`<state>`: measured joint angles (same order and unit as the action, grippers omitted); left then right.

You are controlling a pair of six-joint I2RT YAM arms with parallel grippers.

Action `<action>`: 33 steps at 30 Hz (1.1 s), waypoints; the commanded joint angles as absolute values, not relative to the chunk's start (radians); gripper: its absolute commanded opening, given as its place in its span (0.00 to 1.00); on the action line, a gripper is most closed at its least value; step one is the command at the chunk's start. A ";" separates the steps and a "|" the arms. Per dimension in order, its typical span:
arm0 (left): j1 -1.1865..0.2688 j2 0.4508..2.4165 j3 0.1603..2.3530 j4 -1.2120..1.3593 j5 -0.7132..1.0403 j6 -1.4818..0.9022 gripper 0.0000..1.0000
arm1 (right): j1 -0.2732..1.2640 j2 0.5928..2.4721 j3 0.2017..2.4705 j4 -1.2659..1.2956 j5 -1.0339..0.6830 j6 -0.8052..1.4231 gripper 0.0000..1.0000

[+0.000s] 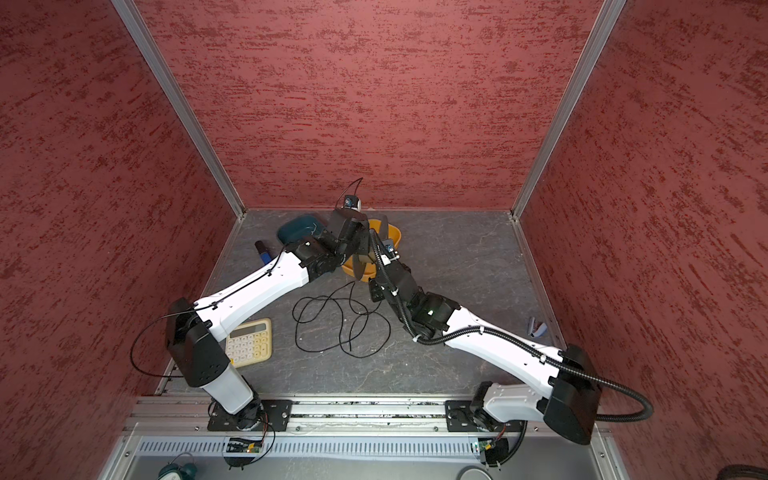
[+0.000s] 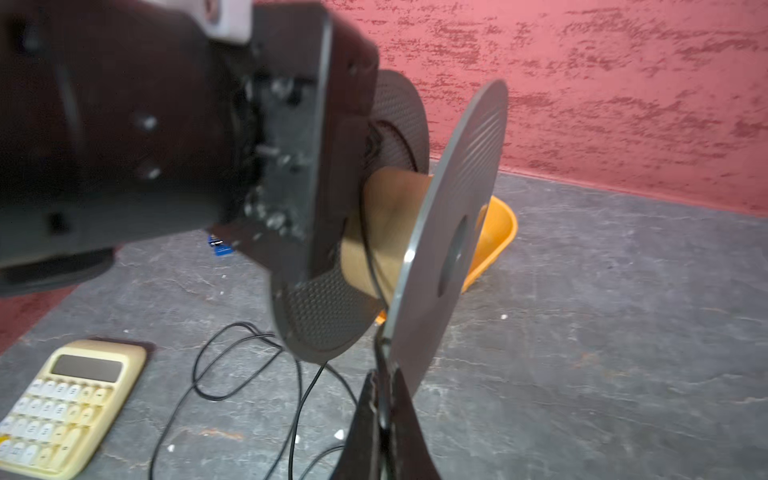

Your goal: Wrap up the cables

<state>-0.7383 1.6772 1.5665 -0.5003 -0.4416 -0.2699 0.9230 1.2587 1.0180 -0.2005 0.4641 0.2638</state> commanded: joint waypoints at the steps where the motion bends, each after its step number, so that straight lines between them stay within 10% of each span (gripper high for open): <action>1: -0.734 1.640 1.556 -0.498 -0.478 -0.170 0.00 | 0.884 1.217 1.028 -0.219 0.487 0.202 0.00; 33: -0.821 1.628 1.551 -0.558 -0.550 0.262 0.00 | 0.580 1.258 1.060 -0.211 0.364 0.054 0.02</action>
